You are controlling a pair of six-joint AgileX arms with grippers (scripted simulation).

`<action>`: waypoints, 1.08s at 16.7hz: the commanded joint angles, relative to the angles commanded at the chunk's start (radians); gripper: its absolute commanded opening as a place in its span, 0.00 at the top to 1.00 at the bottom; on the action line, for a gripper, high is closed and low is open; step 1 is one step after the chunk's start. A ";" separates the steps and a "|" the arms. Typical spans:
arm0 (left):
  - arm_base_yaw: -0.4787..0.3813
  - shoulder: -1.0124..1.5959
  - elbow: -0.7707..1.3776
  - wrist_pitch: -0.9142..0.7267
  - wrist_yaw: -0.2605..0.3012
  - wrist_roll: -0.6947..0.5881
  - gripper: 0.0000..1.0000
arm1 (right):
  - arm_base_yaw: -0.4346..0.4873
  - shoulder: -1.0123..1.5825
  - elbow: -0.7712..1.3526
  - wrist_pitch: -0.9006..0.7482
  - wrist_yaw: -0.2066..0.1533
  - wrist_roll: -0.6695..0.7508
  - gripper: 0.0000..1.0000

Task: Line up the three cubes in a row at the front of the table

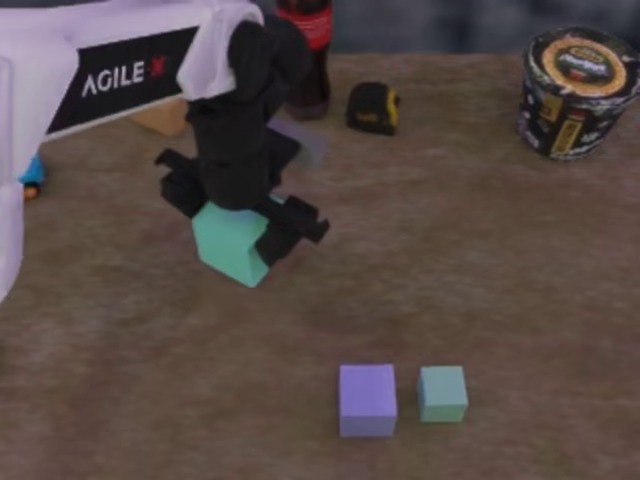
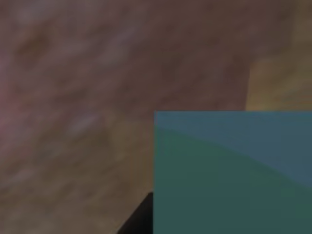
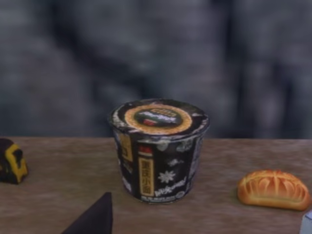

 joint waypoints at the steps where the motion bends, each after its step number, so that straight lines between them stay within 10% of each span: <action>1: -0.011 -0.021 -0.027 0.005 0.000 -0.044 1.00 | 0.000 0.000 0.000 0.000 0.000 0.000 0.00; 12: -0.170 -0.365 -0.465 0.090 -0.004 -0.713 1.00 | 0.000 0.000 0.000 0.000 0.000 0.000 0.00; 18: -0.189 -0.418 -0.523 0.106 -0.005 -0.783 1.00 | 0.000 0.000 0.000 0.000 0.000 0.000 0.00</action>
